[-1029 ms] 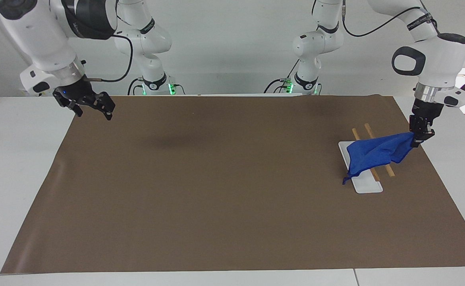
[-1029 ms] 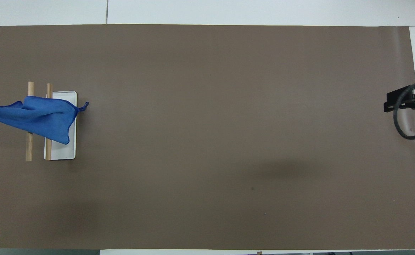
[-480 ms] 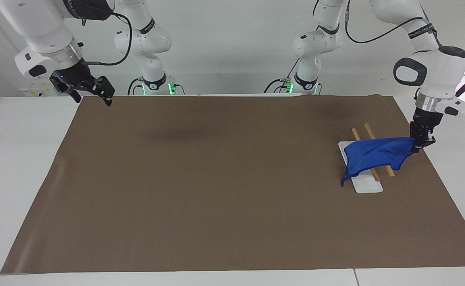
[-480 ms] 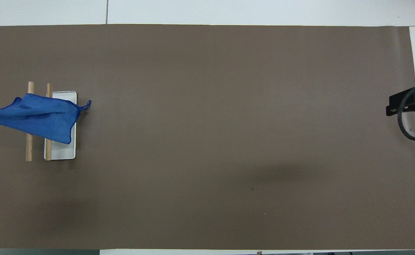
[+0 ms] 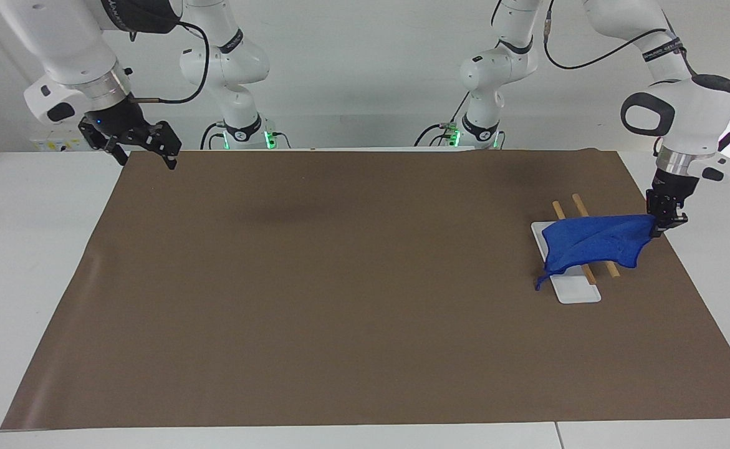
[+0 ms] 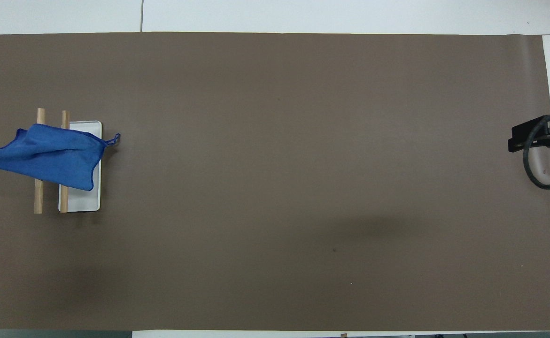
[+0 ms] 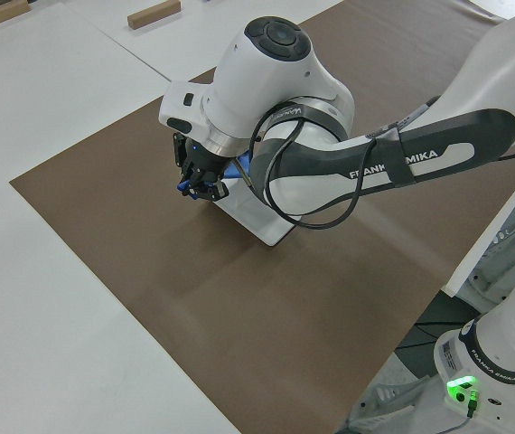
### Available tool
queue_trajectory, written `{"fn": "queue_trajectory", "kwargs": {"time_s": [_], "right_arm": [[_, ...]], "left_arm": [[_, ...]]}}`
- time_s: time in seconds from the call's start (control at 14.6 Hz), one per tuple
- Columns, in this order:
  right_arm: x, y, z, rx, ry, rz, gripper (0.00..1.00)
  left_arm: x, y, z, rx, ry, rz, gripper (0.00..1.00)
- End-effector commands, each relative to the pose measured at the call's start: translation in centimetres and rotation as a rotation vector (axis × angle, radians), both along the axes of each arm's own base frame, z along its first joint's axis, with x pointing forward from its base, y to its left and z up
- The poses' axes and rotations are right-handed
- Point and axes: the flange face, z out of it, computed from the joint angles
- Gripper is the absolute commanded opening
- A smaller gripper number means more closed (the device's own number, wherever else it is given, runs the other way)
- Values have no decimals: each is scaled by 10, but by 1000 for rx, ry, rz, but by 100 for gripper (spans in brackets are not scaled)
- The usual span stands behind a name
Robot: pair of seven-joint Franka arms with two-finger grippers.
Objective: Right arm passes towel to left arm to hang
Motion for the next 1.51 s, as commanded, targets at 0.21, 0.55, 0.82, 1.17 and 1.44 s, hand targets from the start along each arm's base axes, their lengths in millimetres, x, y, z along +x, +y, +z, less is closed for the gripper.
{"fn": "queue_trajectory", "kwargs": {"time_s": [0.21, 0.55, 0.82, 1.17, 1.44], "right_arm": [[-4, -3, -2, 14, 2, 23, 100], [-4, -6, -2, 14, 2, 18, 100], [-4, -6, -2, 14, 2, 18, 100], [-4, -6, -2, 14, 2, 18, 100], [-4, -6, -2, 14, 2, 18, 100]], "left_arm": [[14, -10, 23, 60, -30, -111, 100], [38, -58, 69, 128, 54, -464, 100], [39, -121, 64, 185, 162, -895, 100], [34, -173, 88, 166, 285, -1221, 100], [30, -212, 126, 151, 323, -1314, 100]]}}
